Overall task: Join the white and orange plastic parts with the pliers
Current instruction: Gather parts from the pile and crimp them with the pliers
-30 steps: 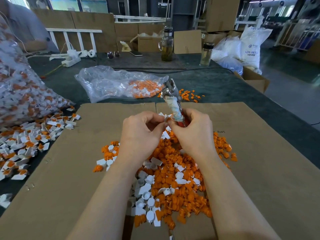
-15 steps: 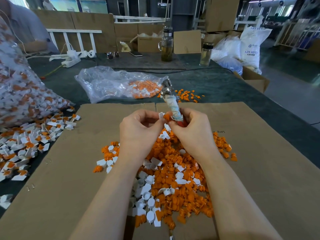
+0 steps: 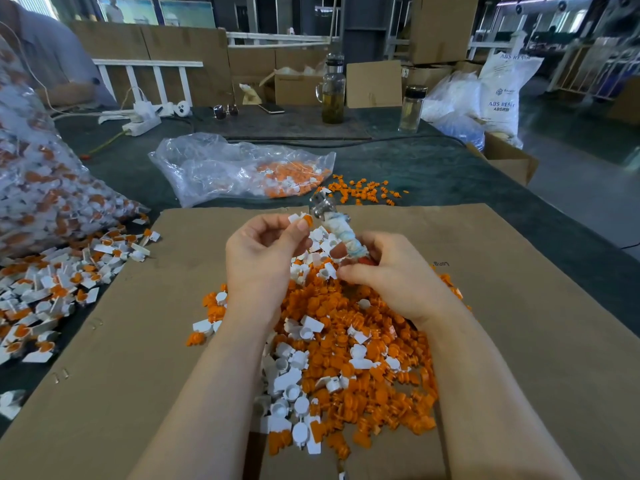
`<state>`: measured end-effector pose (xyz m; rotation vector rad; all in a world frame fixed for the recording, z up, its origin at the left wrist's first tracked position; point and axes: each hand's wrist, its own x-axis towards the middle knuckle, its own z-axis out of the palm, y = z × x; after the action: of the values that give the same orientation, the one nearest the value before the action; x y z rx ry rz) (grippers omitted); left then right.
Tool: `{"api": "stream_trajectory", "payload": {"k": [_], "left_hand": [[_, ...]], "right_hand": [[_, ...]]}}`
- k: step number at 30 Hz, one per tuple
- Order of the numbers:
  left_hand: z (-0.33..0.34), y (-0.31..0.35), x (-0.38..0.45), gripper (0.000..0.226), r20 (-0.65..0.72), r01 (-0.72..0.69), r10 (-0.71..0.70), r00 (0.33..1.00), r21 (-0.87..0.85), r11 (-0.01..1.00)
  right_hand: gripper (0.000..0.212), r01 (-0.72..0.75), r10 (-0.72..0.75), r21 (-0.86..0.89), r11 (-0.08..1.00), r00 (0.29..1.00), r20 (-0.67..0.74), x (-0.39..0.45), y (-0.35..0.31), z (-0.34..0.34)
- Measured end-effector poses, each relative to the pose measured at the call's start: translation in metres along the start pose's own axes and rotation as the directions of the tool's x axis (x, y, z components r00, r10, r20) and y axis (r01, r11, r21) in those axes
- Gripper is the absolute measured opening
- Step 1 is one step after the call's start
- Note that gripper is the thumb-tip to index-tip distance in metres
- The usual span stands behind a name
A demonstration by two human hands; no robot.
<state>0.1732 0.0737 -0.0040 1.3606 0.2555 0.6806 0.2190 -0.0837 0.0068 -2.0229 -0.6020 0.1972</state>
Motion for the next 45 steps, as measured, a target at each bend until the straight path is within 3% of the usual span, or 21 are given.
{"api": "stream_trajectory", "payload": {"k": [8,21,30,33,36,38,41,45], "left_hand": [[-0.002,0.001,0.002,0.006,0.021,0.035,-0.032,0.999,-0.165,0.986],[-0.002,0.002,0.001,0.007,0.025,0.047,-0.043,0.999,-0.174,0.984],[-0.001,0.004,0.0,0.006,0.019,0.054,-0.051,0.999,-0.155,0.986],[-0.004,0.006,0.001,0.005,0.014,0.129,-0.128,0.992,-0.174,0.976],[-0.017,0.009,0.007,0.006,-0.099,0.273,-0.321,0.942,-0.334,0.902],[-0.034,0.011,0.013,0.011,-0.224,0.308,-0.482,0.847,-0.533,0.788],[-0.059,0.016,0.021,0.009,-0.328,0.164,-0.605,0.725,-0.772,0.614],[-0.08,0.012,0.028,0.03,-0.379,-0.098,-0.629,0.679,-0.896,0.434]], "right_hand": [[0.02,0.038,-0.028,-0.099,0.994,0.995,0.096,-0.001,-0.004,0.001],[0.014,0.072,-0.059,-0.088,0.994,0.988,0.142,0.001,0.0,0.006],[0.025,0.092,-0.071,-0.15,0.984,0.988,0.141,0.002,-0.003,0.008],[0.013,0.108,-0.09,-0.192,0.975,0.991,0.101,0.002,0.0,0.011],[0.002,0.121,-0.122,-0.28,0.952,0.992,0.014,0.004,0.003,0.013],[0.004,0.11,-0.132,-0.294,0.949,0.99,-0.057,0.005,0.005,0.011],[0.006,0.079,-0.125,-0.299,0.951,0.982,-0.138,0.007,0.007,0.008],[0.009,0.037,-0.101,-0.393,0.919,0.984,-0.144,0.009,0.012,0.007]]}}
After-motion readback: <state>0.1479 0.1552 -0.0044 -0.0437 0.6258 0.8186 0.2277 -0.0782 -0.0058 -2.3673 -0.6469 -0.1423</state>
